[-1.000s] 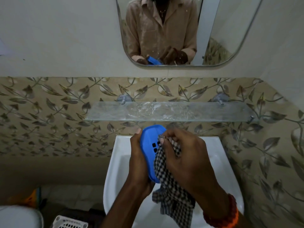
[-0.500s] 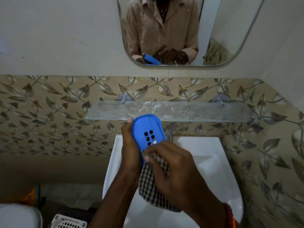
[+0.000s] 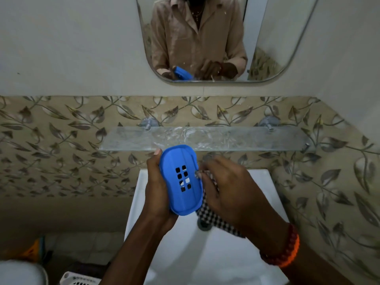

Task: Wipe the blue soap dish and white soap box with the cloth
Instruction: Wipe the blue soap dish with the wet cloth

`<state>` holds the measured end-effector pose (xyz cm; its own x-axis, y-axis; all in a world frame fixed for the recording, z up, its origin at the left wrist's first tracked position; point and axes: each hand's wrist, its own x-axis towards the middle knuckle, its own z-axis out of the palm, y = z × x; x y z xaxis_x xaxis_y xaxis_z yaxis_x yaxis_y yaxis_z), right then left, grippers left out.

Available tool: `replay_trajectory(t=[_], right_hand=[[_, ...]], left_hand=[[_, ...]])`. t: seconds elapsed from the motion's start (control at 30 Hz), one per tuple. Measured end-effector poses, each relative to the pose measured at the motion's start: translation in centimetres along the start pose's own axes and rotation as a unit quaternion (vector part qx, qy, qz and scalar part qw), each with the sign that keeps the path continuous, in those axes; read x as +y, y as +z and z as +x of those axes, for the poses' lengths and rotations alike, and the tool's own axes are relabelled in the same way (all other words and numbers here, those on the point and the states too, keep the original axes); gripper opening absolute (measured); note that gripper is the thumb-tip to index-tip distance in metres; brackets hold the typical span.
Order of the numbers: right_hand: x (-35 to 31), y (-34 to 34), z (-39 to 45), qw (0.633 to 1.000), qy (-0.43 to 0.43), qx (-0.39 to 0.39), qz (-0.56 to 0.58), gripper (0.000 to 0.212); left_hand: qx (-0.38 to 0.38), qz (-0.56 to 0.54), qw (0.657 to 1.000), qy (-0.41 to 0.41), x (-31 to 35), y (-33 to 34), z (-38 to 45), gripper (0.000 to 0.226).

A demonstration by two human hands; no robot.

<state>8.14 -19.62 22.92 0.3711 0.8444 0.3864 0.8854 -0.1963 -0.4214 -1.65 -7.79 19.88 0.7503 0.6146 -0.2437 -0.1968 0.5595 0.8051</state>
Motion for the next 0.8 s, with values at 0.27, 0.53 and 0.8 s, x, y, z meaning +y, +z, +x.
replay_trajectory(t=[0.27,0.53,0.8], right_hand=[[-1.1,-0.2,-1.8,0.949,-0.159,-0.18,-0.202,0.025],[-0.2,-1.7,2.2,0.925,-0.181,-0.18,-0.28,0.012],[0.3,0.4,-0.9,0.941,-0.187,-0.255,-0.12,0.011]], left_hand=[[0.03,0.134,0.99,-0.018,1.6,-0.1,-0.3,0.072],[0.02,0.141,0.989,-0.04,1.9,0.9,0.0,0.064],[0.013,0.121,0.993,-0.013,3.2,0.4,0.2,0.065]])
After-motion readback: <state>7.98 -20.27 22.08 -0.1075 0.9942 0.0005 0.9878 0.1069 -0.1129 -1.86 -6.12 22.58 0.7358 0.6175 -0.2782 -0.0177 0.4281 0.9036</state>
